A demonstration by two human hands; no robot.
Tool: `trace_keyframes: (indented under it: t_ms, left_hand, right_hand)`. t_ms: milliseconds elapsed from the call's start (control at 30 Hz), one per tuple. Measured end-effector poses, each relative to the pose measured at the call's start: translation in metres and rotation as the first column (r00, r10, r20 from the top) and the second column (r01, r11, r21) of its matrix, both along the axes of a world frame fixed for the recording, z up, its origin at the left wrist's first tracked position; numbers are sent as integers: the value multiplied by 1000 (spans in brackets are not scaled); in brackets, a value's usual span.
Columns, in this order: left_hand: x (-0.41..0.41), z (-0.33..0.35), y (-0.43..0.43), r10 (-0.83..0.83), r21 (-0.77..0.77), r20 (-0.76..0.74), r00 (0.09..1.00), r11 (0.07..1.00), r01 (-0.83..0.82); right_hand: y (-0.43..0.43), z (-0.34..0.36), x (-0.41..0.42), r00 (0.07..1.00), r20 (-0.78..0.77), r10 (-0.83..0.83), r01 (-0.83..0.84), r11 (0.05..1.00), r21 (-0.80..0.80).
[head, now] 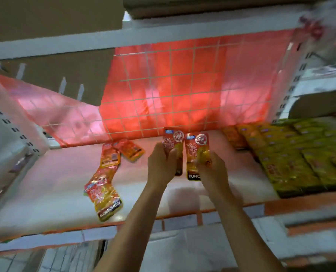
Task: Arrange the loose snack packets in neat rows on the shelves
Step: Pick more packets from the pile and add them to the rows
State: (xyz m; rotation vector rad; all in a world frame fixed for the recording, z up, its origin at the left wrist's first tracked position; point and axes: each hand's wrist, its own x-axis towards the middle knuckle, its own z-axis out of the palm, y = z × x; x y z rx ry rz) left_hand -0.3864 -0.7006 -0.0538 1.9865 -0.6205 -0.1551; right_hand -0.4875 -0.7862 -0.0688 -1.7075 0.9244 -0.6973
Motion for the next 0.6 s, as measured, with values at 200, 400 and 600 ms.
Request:
trace_keyframes:
  t_ms: [200, 400, 600]
  left_hand:
    - [-86, -4, -88, -132, -37, -43, 990, 991, 130]
    - [-187, -8, -171, -288, -98, -45, 957, 954, 282]
    - [-284, -11, -239, -421, -194, -138, 897, 899, 392]
  right_hand:
    - [-72, 0, -101, 985, 100, -140, 143, 990, -21]
    - [-139, 4, -208, 965, 137, -225, 218, 974, 65]
    - [-194, 0, -305, 949, 50, -312, 310, 949, 54]
